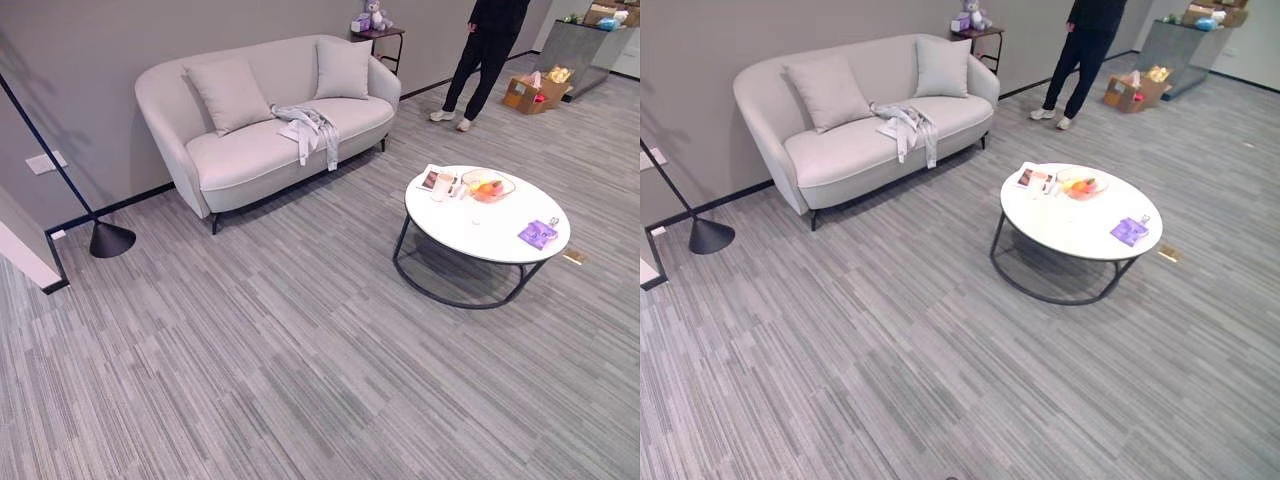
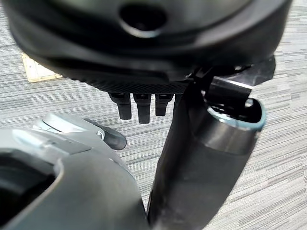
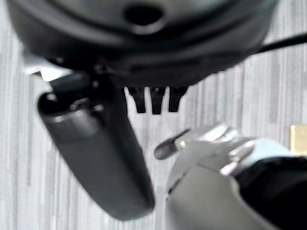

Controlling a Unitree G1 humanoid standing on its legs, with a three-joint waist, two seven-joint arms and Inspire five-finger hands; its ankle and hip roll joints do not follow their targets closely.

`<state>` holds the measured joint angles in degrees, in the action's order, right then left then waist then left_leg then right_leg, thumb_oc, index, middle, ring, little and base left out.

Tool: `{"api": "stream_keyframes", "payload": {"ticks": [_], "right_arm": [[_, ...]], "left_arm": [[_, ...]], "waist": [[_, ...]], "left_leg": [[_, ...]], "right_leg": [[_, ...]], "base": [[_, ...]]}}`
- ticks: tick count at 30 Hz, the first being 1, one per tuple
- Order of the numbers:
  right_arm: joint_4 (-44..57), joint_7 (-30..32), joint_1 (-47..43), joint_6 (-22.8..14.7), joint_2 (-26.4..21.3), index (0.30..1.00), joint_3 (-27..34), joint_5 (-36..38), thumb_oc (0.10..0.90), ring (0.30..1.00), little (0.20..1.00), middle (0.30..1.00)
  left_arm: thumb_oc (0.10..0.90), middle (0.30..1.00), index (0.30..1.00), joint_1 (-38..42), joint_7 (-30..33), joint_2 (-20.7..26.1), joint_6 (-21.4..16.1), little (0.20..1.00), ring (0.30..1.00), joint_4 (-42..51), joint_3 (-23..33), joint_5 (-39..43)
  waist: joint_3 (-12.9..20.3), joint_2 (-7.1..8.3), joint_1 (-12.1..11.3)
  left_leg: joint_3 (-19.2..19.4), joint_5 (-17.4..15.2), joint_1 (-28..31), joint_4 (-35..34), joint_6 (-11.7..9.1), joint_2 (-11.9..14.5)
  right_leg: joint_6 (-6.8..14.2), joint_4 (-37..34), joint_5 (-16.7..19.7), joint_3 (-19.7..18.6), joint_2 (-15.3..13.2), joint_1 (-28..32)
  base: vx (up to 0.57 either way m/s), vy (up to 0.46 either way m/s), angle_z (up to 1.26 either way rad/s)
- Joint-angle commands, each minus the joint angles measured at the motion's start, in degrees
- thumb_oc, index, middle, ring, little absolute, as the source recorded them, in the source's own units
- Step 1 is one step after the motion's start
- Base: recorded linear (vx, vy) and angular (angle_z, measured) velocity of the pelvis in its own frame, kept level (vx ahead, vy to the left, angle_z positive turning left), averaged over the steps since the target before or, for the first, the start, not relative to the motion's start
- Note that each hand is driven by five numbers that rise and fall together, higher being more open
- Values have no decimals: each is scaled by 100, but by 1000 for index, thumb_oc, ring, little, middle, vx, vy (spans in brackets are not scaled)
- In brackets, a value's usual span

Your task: Hang the clothes on the sofa on the clothes rack.

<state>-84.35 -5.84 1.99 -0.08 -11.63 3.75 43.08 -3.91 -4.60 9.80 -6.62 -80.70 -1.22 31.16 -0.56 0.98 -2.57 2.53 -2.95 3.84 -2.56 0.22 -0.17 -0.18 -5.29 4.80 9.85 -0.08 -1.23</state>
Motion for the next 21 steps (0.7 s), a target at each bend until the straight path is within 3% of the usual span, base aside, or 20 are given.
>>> {"api": "stream_keyframes", "payload": {"ticks": [1,2,5,6,8,9,10,13,14,15,17,20,21], "right_arm": [[-116,-27,-285,-127,52,900,-6,-205,800,900,900,900],[-74,-35,-294,-107,56,900,-16,-272,800,900,900,900],[-74,-35,-294,-107,56,900,-16,-272,800,900,900,900],[1,-29,-208,-77,103,900,4,-495,800,900,900,900],[-10,14,-175,-83,109,900,5,-562,800,900,900,900],[-41,41,-162,-59,99,900,54,-559,800,900,900,900],[-43,40,-161,-59,99,900,57,-559,800,900,900,900],[-48,-8,-142,-2,104,900,147,-584,800,900,900,900],[-28,-29,-125,11,125,900,171,-557,800,900,900,900],[-26,-27,-122,12,129,900,170,-556,800,900,900,900],[-20,-47,-86,14,171,900,165,-548,800,900,900,900],[-24,-24,-162,-38,184,900,120,-491,800,900,900,900],[1,40,-218,-84,159,900,77,-308,800,900,900,900]], "left_arm": [[800,900,900,159,-17,-158,-169,900,900,-364,-166,-365],[800,900,900,192,3,-158,-173,900,900,-349,-191,-435],[800,900,900,192,3,-158,-173,900,900,-349,-191,-435],[800,900,900,323,-59,-106,-93,900,900,-402,-293,-738],[800,900,900,403,-44,-57,-113,900,900,-405,-293,-820],[800,900,900,454,-5,-21,-124,900,900,-429,-250,-841],[800,900,900,456,-5,-21,-126,900,900,-433,-252,-841],[800,900,900,514,-16,35,-115,900,900,-449,-220,-830],[800,900,900,527,-38,62,-114,900,900,-470,-194,-850],[800,900,900,526,-40,66,-114,900,900,-471,-194,-851],[800,900,900,516,-32,91,-120,900,900,-495,-156,-878],[800,900,900,566,43,132,-110,900,900,-467,-143,-798],[800,900,900,605,60,125,-117,900,900,-429,-200,-744]], "waist": [[-15,-41,-129],[-109,-117,-117],[-109,-116,-117],[-338,-315,-155],[-319,-262,-200],[-291,-199,-254],[-300,-214,-264],[-285,-211,-233],[-239,-87,-211],[-249,-88,-207],[-167,49,-175],[-53,53,-100],[30,3,-95]], "left_leg": [[-343,70,-281,-161,132,-324],[-352,49,-194,-174,159,-307],[-352,49,-195,-174,159,-307],[-508,-116,126,-244,243,-286],[-615,-187,118,-244,183,-281],[-730,-277,155,-244,122,-287],[-723,-291,174,-244,120,-268],[-876,-513,398,-234,7,-134],[-889,-657,538,-197,-37,-135],[-894,-665,550,-192,-37,-131],[-954,-797,670,-140,-108,-63],[-1093,-848,802,-123,-304,402],[-1125,-818,822,-67,-435,752]], "right_leg": [[675,1373,-961,467,-350,-214],[848,1835,-925,584,-454,-428],[848,1835,-925,584,-454,-429],[1100,2694,-593,1154,-1173,-904],[1031,1772,-357,1204,-1442,-798],[1071,934,-53,1007,-1708,-810],[1071,855,-13,1017,-1674,-758],[1240,202,466,663,-2056,-962],[1300,117,613,659,-2052,-937],[1302,113,610,668,-2049,-917],[1352,199,694,719,-1990,-840],[1199,602,364,699,-1604,-932],[1052,777,111,782,-1332,-962]], "base": [[-13,173,12],[-14,97,8],[43,44,12],[179,25,-1],[241,-146,26],[204,-186,78],[230,-160,83],[298,-149,26],[337,-167,-2],[349,-184,-2],[299,-203,13],[383,-324,52],[317,-321,6]]}}
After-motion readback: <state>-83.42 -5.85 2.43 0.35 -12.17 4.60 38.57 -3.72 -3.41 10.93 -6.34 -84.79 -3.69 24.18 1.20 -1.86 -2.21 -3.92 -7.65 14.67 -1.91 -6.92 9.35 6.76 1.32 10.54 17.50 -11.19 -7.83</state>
